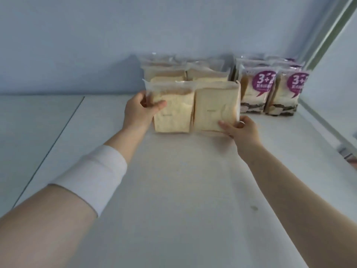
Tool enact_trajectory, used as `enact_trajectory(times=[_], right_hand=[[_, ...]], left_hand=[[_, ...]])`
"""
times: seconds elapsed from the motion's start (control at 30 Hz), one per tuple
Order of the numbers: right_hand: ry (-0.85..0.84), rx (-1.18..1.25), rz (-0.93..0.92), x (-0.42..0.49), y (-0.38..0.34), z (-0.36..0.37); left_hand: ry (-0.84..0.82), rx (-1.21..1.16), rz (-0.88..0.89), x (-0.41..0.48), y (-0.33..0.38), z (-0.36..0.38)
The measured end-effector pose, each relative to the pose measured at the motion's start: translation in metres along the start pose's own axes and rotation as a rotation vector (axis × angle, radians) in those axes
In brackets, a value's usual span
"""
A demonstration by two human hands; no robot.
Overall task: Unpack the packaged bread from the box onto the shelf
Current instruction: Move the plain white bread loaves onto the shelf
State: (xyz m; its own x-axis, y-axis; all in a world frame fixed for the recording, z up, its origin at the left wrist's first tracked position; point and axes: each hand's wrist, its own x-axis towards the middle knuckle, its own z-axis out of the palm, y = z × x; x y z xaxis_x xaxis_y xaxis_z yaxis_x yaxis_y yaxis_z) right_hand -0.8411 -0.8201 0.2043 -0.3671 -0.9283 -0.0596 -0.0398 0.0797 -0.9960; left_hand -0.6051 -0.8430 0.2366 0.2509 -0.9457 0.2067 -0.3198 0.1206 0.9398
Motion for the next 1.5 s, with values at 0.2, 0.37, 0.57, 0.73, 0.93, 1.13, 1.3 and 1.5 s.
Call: enact_trajectory(times=[0.2,0.37,0.57,0.73,0.93,1.13,1.3,1.5], right_hand=[[0.065,-0.174,-0.107,0.049,0.013,0.017],[0.13,-0.368,-0.143,0.05,0.015,0.02],[0.106,-0.515,-0.2,0.013,-0.003,0.009],[0.19,-0.991,-0.302,-0.067,-0.009,-0.029],[0.341,-1.252,-0.219,-0.193,-0.004,-0.125],[0.511,-1.375,0.072,-0.323,0.029,-0.279],[0.578,-1.397,0.433,-0.438,0.096,-0.405],[0.611,-1.261,0.76,-0.53,0.196,-0.507]], left_hand=[[0.098,0.07,0.032,0.04,-0.019,0.019],[0.179,0.163,0.083,0.038,-0.02,0.026],[0.219,0.297,0.177,0.012,-0.005,0.015],[-0.112,0.833,0.607,-0.053,0.026,0.009],[-0.52,1.089,0.994,-0.179,0.086,0.064],[-0.747,0.909,1.284,-0.352,0.139,0.158],[-0.999,0.845,1.341,-0.517,0.136,0.238],[-1.282,0.921,1.231,-0.653,0.074,0.313]])
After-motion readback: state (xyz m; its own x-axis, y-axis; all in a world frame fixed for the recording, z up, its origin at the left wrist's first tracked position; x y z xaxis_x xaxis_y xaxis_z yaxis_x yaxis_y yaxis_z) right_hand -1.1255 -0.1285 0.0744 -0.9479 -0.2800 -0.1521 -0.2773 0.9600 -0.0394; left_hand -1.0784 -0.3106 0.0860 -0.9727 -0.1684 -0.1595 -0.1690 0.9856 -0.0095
